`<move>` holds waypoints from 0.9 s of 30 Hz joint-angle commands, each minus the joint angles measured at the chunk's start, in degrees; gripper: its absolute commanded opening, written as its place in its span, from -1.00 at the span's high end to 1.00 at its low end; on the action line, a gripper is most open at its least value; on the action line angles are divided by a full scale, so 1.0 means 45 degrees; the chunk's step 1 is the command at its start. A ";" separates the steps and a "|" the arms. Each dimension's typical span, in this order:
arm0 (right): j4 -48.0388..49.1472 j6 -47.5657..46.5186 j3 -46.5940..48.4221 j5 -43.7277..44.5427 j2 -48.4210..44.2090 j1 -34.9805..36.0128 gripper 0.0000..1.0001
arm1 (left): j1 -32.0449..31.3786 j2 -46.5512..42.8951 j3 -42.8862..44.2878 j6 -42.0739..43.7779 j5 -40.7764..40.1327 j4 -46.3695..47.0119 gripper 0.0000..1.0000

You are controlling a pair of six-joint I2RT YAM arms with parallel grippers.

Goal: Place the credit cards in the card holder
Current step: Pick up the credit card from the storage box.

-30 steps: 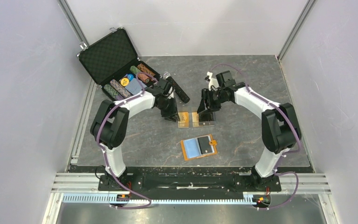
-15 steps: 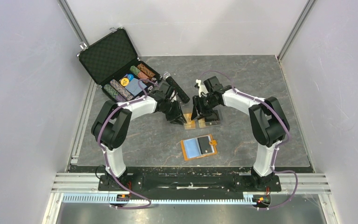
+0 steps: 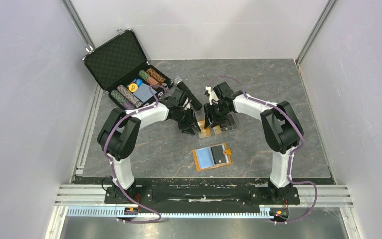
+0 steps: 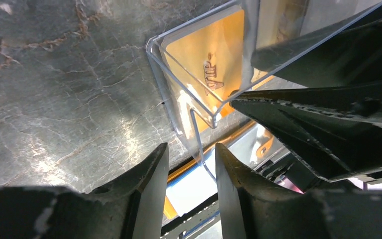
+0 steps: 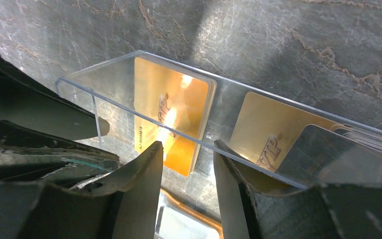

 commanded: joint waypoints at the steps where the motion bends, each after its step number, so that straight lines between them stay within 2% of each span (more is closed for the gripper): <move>1: -0.0205 -0.0433 0.0322 0.0528 0.0324 0.0196 0.14 | -0.0055 -0.0497 0.0903 0.0890 -0.0546 -0.0793 0.14; 6: -0.0236 -0.0486 0.0263 0.0379 0.0460 0.0268 0.22 | -0.0055 -0.0323 0.0907 0.1085 -0.0502 -0.0816 0.62; 10: 0.0022 -0.0239 0.0088 -0.0294 0.0540 0.0291 0.40 | -0.0105 -0.0105 0.0868 0.1065 -0.0311 -0.0721 0.89; 12: 0.0085 -0.0164 0.0067 -0.0519 0.0562 0.0300 0.56 | -0.0150 -0.0047 0.0868 0.1087 -0.0290 -0.0709 0.96; 16: 0.0109 -0.0052 0.0104 -0.0621 0.0434 0.0299 0.89 | -0.0241 0.0054 0.0867 0.1072 -0.0290 -0.0700 0.96; 18: 0.0092 0.0022 0.0125 -0.0584 0.0304 0.0327 0.98 | -0.0287 0.0085 0.0848 0.1096 -0.0290 -0.0696 0.95; 27: -0.0511 -0.0167 0.0496 0.0019 -0.0075 0.0671 1.00 | -0.0367 0.0075 0.0789 0.1125 -0.0404 -0.0718 0.96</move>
